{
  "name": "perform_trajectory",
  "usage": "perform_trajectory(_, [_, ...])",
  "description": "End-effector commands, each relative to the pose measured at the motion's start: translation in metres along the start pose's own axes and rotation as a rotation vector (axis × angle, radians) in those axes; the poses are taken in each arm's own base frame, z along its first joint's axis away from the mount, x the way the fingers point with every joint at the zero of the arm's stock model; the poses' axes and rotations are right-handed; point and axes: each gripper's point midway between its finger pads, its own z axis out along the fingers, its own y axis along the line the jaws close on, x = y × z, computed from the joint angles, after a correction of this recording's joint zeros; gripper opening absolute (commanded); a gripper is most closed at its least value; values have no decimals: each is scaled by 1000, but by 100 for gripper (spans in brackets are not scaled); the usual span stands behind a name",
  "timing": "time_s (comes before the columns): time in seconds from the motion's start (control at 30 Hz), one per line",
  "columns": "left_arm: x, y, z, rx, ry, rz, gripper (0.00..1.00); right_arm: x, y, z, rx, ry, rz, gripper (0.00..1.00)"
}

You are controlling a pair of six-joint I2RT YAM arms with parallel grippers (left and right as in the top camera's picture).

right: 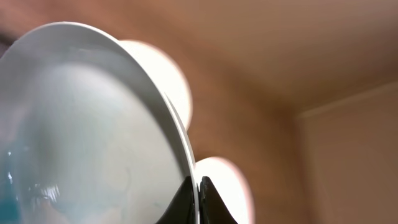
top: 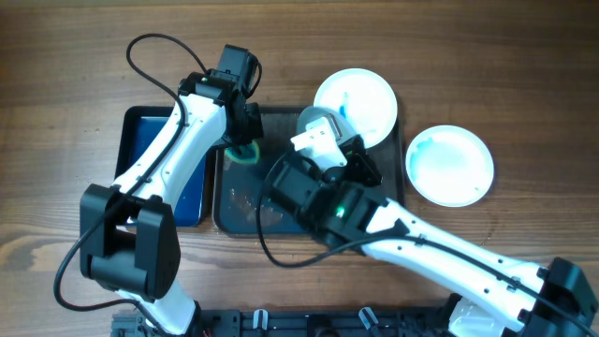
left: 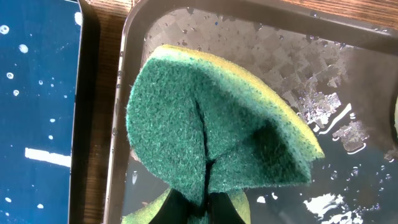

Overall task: Clean dirty plates on tray and stack at the side
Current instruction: 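Carry the plate right and stack it on the cleaned plate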

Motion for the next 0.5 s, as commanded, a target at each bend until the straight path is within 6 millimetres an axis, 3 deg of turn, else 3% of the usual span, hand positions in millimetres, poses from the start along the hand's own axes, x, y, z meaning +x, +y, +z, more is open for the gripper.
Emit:
perform_trajectory(0.0, [-6,-2,-2,14,-11,-27,4,17,38,11,-374,207,225,4])
perform_trajectory(0.1, [-6,-2,-2,14,-11,-26,4,27,36,32,-583,356,385,4])
perform_trajectory(0.17, [-6,-2,-2,14,-11,-26,4,25,21,43,-760,397,491,4])
perform_trajectory(0.23, [-6,-2,-2,14,-11,-27,4,31,-6,61,-827,434,633,4])
perform_trajectory(0.3, [-6,-2,-2,14,-11,-26,4,52,-37,82,-768,493,740,4])
perform_trajectory(0.37, [-6,-2,-2,14,-11,-26,4,107,-86,104,-556,646,870,4])
perform_trajectory(0.4, [-6,-2,-2,14,-11,-26,4,146,-112,110,-405,744,935,4])
perform_trajectory(0.47, [-6,-2,-2,14,-11,-27,4,179,-129,114,-325,810,983,4])
